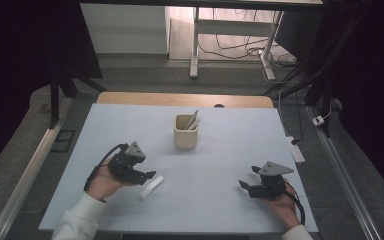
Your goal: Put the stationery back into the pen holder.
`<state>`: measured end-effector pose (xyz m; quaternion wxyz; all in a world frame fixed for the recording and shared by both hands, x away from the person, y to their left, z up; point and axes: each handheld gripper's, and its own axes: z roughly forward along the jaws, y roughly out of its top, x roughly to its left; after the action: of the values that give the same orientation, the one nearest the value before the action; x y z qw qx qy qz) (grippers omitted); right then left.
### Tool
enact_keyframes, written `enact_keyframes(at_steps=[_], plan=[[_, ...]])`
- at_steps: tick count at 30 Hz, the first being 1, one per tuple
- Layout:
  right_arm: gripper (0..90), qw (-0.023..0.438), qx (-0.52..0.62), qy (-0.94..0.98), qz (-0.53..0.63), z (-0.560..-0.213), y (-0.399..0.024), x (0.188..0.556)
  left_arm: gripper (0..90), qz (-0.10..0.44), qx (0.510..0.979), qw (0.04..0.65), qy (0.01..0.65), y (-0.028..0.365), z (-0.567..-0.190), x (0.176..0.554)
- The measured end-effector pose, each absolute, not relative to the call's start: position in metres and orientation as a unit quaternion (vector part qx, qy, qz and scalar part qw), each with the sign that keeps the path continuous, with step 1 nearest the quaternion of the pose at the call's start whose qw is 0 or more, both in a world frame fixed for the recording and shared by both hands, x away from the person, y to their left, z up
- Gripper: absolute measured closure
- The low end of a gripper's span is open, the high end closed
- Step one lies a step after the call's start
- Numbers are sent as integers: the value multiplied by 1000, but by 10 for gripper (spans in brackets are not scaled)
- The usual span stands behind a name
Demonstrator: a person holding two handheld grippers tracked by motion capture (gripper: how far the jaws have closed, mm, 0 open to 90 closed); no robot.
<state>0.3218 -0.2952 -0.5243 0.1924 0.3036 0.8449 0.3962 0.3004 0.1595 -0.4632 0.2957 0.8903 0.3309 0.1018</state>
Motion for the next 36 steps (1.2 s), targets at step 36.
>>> enact_keyframes(at_steps=[36], plan=[[239,197,302,843,398,-523,-296,321,270,66,924,198,319,140,-499,283]])
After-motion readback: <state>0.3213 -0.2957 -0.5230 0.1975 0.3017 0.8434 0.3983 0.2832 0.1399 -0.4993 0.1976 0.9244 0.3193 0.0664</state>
